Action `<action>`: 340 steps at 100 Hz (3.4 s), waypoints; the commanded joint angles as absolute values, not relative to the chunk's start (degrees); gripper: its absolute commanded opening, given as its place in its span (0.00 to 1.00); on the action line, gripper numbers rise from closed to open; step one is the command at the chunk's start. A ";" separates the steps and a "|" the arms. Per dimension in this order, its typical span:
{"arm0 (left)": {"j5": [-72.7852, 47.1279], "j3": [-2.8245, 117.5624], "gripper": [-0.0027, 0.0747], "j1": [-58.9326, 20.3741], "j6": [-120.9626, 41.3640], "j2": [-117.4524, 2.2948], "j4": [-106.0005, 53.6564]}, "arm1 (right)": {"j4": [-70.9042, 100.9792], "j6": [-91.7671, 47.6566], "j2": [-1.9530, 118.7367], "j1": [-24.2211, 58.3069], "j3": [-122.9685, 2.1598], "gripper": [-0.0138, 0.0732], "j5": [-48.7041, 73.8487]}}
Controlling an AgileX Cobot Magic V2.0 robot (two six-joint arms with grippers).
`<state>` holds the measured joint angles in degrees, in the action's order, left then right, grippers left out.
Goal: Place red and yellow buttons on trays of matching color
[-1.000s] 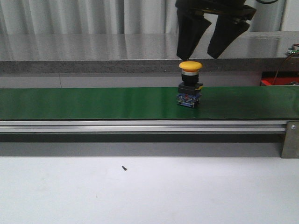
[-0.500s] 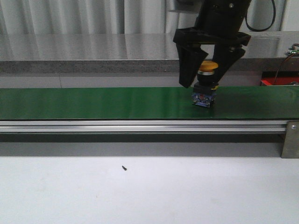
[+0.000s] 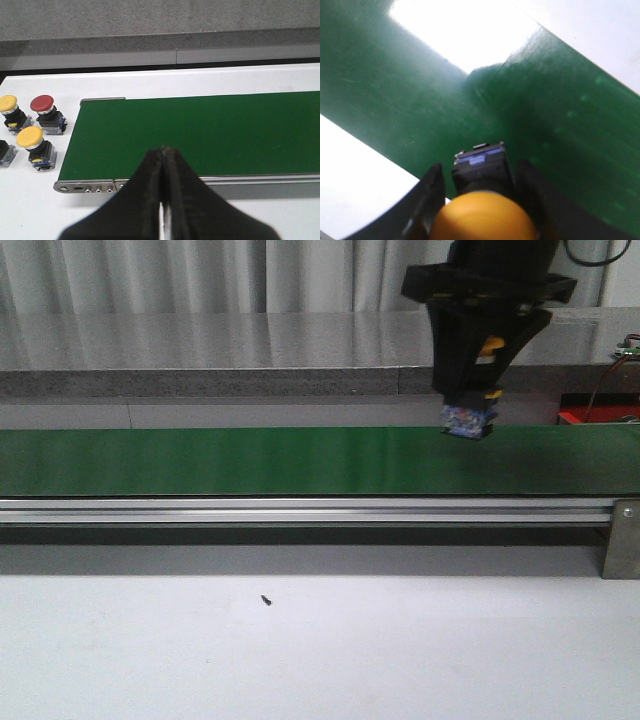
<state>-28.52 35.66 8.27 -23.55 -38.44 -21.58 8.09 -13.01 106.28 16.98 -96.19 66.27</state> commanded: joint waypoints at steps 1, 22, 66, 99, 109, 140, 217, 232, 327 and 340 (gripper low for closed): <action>-24.85 37.28 0.01 7.88 -23.56 -38.73 -22.79 | 8.18 -13.84 100.35 13.55 -97.69 0.29 67.22; -24.85 37.28 0.01 7.88 -23.56 -38.73 -22.79 | 8.42 -13.99 94.99 3.98 -95.43 0.29 67.85; -24.85 37.28 0.01 7.88 -23.56 -38.73 -22.79 | 11.23 -16.48 90.65 -17.86 -76.80 0.29 57.21; -24.85 37.28 0.01 7.88 -23.56 -38.73 -22.79 | 15.53 -16.91 90.85 -23.11 -65.70 0.29 42.24; -24.85 37.28 0.01 7.88 -23.56 -38.73 -22.79 | 15.92 -16.91 91.83 -23.11 -64.86 0.29 41.15; -24.85 37.28 0.01 7.88 -23.56 -38.73 -22.79 | 16.04 -16.91 95.90 -23.11 -64.86 0.29 41.56; -24.85 37.28 0.01 7.88 -23.56 -38.73 -22.79 | 16.66 -16.91 98.80 -23.11 -65.18 0.68 43.27; -24.85 37.28 0.01 7.88 -23.56 -38.73 -22.79 | 16.66 -16.91 96.44 -23.11 -65.24 0.73 43.06; -24.94 37.28 0.01 7.88 -23.56 -38.73 -22.69 | 15.45 -16.19 65.82 -0.49 -65.06 0.45 50.58; -24.94 37.28 0.01 7.88 -23.56 -38.73 -22.69 | 15.40 -16.19 64.65 -0.49 -65.06 0.22 52.35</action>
